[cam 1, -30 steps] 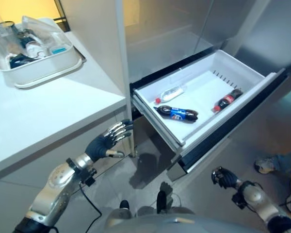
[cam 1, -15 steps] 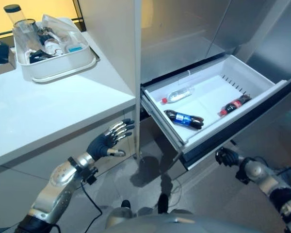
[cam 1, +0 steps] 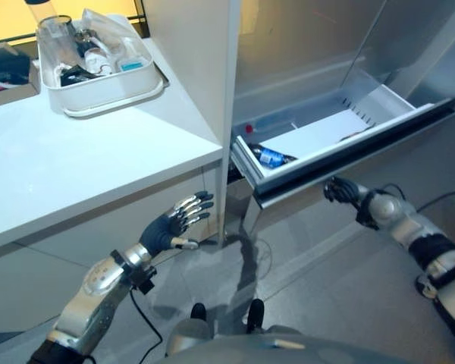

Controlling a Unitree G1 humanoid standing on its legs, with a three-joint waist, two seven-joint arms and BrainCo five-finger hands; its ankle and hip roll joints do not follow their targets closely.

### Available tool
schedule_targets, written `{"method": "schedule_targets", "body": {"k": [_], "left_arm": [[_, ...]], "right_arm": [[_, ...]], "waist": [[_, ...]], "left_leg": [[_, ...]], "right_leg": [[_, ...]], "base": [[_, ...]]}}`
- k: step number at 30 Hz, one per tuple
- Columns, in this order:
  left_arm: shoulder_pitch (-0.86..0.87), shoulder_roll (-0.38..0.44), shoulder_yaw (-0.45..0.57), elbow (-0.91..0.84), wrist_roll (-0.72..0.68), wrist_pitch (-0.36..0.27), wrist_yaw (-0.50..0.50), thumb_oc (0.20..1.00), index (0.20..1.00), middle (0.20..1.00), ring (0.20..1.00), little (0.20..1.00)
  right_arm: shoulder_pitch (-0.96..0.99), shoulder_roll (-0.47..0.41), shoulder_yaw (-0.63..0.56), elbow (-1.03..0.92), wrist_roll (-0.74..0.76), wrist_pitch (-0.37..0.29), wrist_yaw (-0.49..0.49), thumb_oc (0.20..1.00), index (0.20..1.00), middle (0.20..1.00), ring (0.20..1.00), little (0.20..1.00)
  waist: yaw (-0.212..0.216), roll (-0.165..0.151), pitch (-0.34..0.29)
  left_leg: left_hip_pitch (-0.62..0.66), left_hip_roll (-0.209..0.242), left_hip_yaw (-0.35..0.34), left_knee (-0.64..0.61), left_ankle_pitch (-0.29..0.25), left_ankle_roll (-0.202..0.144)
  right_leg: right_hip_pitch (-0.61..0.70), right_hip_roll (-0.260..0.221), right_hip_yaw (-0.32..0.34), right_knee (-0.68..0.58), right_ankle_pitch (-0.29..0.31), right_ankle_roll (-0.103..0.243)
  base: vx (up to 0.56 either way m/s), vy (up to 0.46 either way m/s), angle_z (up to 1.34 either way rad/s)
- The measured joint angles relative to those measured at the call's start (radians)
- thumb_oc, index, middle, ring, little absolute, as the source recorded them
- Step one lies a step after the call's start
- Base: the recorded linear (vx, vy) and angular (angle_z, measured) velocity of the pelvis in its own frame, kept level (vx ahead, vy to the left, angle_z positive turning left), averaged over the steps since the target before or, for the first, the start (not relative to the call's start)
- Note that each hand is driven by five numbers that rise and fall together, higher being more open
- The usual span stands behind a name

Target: Take the drinks into the refrigerator

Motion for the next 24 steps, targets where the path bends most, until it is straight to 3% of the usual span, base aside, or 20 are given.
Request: {"method": "schedule_targets", "body": {"k": [10,16,24], "left_arm": [[0.000,-0.014,0.000,0.001,-0.001,0.000,0.020,1.000,1.000,1.000,1.000,1.000],[-0.013,-0.014,0.000,0.002,-0.001,0.000,0.020,1.000,1.000,1.000,1.000,1.000],[-0.016,-0.014,0.030,0.001,0.000,-0.003,0.019,1.000,1.000,1.000,1.000,1.000]], "right_arm": [[-0.144,0.113,0.001,-0.016,0.003,-0.021,-0.039,0.200,0.200,0.200,0.200,0.200],[-0.127,0.133,-0.009,-0.018,0.004,-0.022,-0.046,0.200,0.200,0.200,0.200,0.200],[0.226,0.137,-0.308,-0.172,0.142,-0.042,-0.071,0.200,0.200,0.200,0.200,0.200]], "waist": [[0.061,0.021,0.022],[0.062,0.017,0.051],[0.049,0.008,0.073]], "left_leg": [[-0.027,-0.003,-0.042,0.001,0.008,-0.002],[-0.026,-0.012,-0.043,0.001,0.011,0.003],[-0.011,-0.018,-0.043,0.000,0.008,0.009]], "right_leg": [[-0.008,-0.005,-0.032,0.000,-0.004,-0.001],[-0.006,-0.013,-0.033,0.000,-0.006,0.002],[0.011,-0.020,-0.035,0.000,-0.010,0.006]], "base": [[0.00,0.004,0.14],[0.00,0.003,0.01],[0.00,0.007,0.01]]}}
